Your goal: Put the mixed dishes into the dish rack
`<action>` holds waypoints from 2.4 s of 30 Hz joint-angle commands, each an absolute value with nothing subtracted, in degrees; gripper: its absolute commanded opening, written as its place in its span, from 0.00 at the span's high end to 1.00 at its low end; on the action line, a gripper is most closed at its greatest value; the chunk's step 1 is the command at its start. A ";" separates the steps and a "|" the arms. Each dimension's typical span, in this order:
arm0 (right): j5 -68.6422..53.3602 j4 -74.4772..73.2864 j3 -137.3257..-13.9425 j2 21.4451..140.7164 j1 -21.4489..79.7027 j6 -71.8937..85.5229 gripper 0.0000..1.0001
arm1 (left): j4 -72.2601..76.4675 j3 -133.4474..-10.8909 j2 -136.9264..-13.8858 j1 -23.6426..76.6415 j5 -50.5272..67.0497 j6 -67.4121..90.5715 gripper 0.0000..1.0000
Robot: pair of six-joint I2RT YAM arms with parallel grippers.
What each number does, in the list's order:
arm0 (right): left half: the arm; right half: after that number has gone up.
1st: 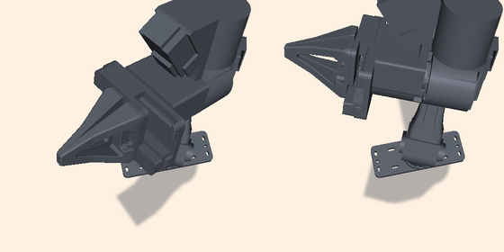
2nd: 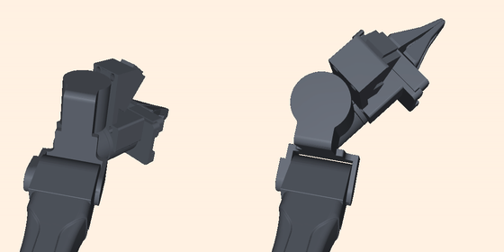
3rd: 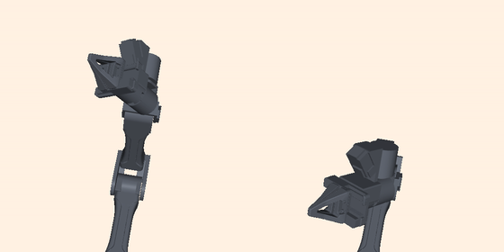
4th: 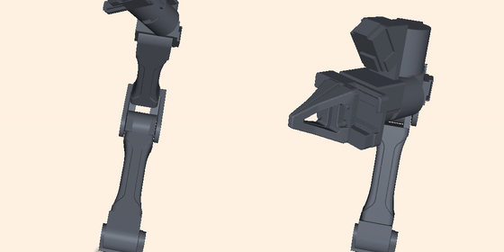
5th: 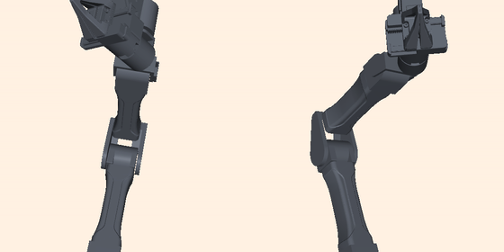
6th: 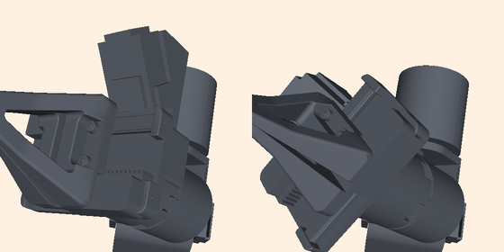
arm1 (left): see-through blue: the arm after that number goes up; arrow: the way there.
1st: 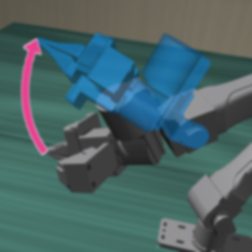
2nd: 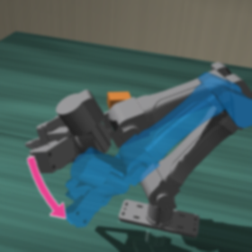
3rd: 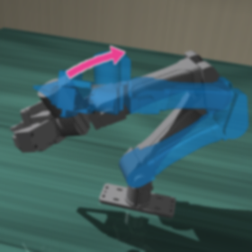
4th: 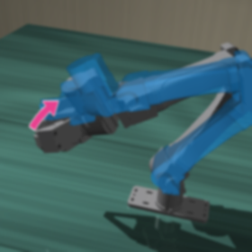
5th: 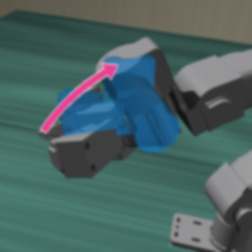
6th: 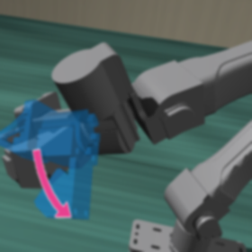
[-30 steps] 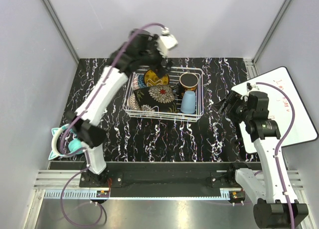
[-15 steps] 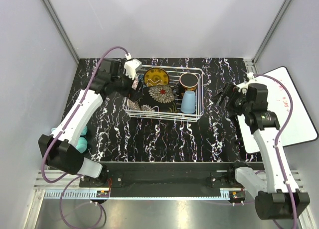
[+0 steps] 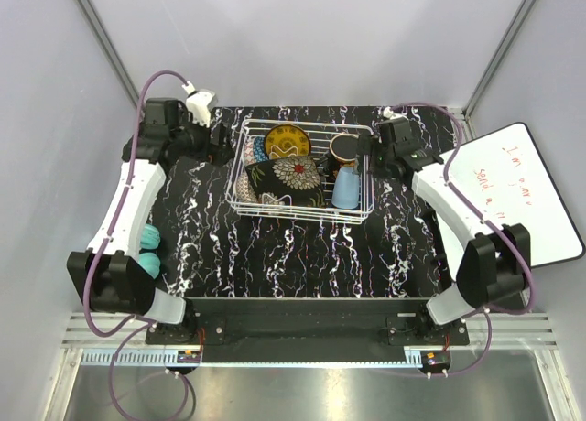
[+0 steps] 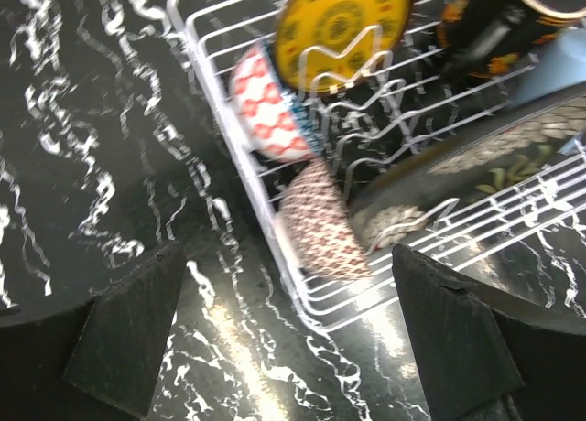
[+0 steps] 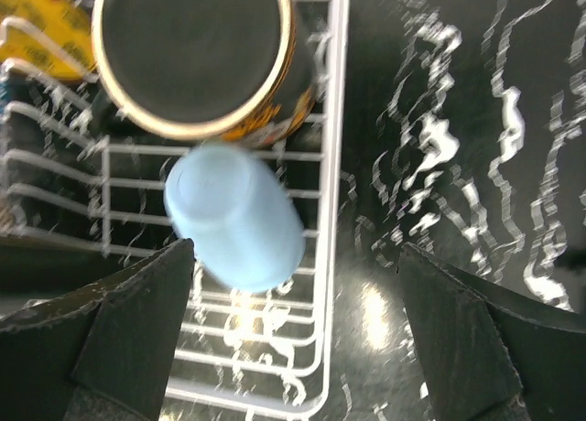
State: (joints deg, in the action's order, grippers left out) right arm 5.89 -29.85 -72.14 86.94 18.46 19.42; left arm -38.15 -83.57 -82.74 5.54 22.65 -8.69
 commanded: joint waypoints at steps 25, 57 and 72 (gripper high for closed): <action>12.39 -26.37 -77.17 97.21 19.42 15.73 0.00 | -34.36 -80.42 -82.09 2.55 27.51 -9.31 0.01; 12.57 -28.04 -63.37 83.06 24.08 21.71 0.00 | -32.70 -81.04 -84.02 2.64 27.51 -9.84 0.01; 11.26 -34.53 -70.39 74.89 24.17 19.07 0.00 | -32.43 -80.07 -83.58 2.64 27.77 -10.02 0.01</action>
